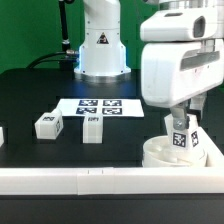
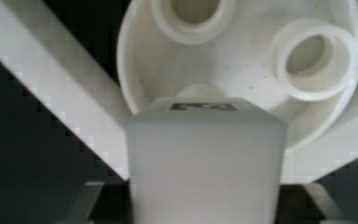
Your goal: Assemble stool
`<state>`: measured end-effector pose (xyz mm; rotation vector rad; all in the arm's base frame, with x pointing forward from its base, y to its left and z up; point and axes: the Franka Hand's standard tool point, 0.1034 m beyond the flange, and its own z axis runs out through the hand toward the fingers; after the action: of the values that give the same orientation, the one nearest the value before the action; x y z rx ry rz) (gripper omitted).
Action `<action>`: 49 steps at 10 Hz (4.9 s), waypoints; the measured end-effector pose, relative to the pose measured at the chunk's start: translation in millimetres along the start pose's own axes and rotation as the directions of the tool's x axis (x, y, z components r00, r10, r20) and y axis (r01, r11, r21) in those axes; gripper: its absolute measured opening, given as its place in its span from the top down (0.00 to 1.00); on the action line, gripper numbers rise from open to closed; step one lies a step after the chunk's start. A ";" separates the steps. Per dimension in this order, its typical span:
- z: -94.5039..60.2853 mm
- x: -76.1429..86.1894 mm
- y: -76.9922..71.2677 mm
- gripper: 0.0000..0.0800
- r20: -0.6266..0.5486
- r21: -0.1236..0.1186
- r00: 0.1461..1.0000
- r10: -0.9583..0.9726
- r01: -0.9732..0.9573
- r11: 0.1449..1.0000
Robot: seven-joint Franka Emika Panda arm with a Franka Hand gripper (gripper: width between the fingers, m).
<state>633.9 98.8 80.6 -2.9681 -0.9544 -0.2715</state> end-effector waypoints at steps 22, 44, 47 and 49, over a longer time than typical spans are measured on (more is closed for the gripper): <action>1.4 10.0 -26.5 0.57 0.183 0.066 -0.809 0.559 -0.557 -0.828; -46.2 -100.8 79.7 0.19 0.078 0.189 -0.695 0.715 -0.694 -0.695; -45.0 -100.2 78.4 0.19 0.053 0.193 -0.600 0.798 -0.778 -0.598; -41.0 -81.1 71.1 0.19 -0.011 0.114 -0.241 0.970 -0.964 -0.238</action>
Offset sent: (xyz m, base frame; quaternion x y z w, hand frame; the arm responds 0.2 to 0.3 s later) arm 0.0000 0.0000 0.0000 0.0000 0.0000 0.2667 0.9638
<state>603.7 -8.6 110.3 -2.3984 1.6275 -0.2499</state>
